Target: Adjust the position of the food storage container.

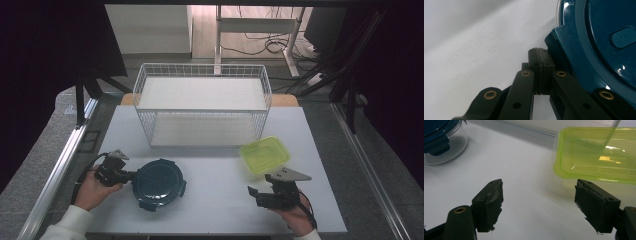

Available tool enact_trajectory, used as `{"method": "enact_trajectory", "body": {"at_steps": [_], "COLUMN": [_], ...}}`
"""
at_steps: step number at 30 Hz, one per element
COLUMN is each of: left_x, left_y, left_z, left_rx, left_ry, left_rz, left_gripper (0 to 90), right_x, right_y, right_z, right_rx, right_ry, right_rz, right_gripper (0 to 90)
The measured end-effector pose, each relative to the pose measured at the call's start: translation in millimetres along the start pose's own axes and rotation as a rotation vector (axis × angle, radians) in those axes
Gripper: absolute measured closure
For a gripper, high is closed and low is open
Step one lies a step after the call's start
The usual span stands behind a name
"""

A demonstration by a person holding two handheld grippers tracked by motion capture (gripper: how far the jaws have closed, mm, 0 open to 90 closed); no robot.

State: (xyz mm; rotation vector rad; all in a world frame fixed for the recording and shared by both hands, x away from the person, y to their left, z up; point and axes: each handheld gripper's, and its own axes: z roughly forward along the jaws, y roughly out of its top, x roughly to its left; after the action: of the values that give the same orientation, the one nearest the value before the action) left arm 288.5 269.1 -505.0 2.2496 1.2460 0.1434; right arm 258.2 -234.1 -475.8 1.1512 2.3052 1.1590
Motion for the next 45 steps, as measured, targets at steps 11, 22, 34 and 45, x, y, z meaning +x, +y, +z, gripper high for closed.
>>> {"method": "enact_trajectory", "body": {"at_steps": [11, 22, 34, 45], "left_x": [-6.4, -20.0, -45.3, -61.0], "left_y": [-6.4, -6.7, -0.4, 4.3], "left_z": [-3.5, -1.2, 5.2, 11.5], "left_rx": [0.000, -0.003, 0.012, 0.005], "left_ry": [0.009, 0.001, -0.028, -0.050], "left_rz": [0.014, 0.003, 0.011, 0.009], "left_gripper": [90.0, 90.0, 90.0, 90.0], "right_x": [1.7, 2.6, 0.5, -0.4], "right_y": [1.4, 2.2, 2.4, 3.1], "right_z": [1.2, 2.3, 0.6, 1.0], "right_rx": [0.000, 0.003, -0.003, -0.003], "right_ry": [0.000, -0.004, -0.017, -0.020], "right_rz": [0.002, 0.008, 0.026, 0.030], "right_gripper": [22.8, 22.8, 22.7, 22.7]}}
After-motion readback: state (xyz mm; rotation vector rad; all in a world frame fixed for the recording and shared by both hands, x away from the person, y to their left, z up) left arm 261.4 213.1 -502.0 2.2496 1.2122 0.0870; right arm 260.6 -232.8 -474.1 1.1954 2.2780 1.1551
